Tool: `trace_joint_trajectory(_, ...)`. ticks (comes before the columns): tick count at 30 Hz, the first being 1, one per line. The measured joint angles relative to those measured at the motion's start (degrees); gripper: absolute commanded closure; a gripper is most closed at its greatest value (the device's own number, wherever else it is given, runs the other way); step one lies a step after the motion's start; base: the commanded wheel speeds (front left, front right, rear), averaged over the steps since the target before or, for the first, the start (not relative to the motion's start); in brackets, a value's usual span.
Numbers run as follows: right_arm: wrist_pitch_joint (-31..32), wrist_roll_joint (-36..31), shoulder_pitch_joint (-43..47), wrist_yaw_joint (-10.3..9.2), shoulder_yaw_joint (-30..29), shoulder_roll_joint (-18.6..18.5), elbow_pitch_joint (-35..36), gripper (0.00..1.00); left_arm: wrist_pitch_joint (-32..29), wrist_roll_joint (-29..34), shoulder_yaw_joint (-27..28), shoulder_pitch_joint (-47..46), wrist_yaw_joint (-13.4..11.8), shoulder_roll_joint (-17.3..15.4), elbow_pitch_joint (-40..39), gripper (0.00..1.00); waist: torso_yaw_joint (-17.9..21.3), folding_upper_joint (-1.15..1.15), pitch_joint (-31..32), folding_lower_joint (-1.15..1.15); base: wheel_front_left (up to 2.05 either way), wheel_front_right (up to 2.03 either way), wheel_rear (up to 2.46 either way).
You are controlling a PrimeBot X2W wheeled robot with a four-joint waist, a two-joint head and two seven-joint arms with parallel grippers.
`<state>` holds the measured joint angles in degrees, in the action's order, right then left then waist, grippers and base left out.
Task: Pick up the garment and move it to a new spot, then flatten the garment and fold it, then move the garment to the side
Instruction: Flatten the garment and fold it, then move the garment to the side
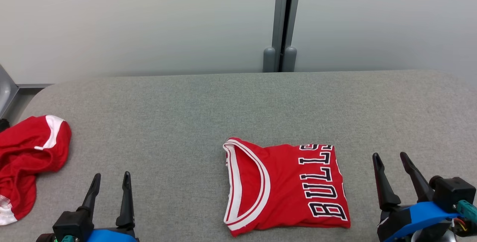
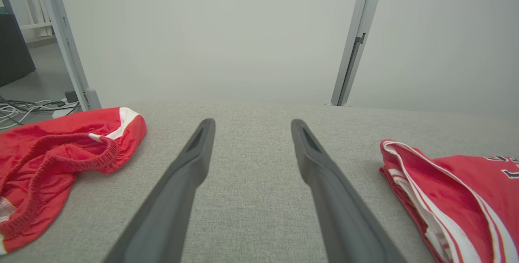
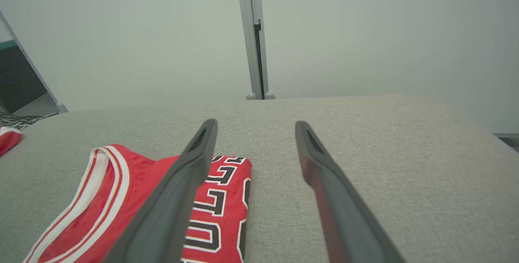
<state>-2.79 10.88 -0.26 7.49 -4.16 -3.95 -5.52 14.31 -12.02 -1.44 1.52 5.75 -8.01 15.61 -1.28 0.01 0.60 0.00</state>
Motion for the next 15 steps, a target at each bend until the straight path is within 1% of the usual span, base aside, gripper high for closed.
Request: trace_joint_trajectory(15,0.69,0.83,0.47,0.0,0.66,0.2,-1.9,0.0,-1.56,-0.93,-0.77,0.99,-0.68,-0.34,0.27,0.0,0.66,0.0,0.31,0.0,0.0,0.0,0.0)
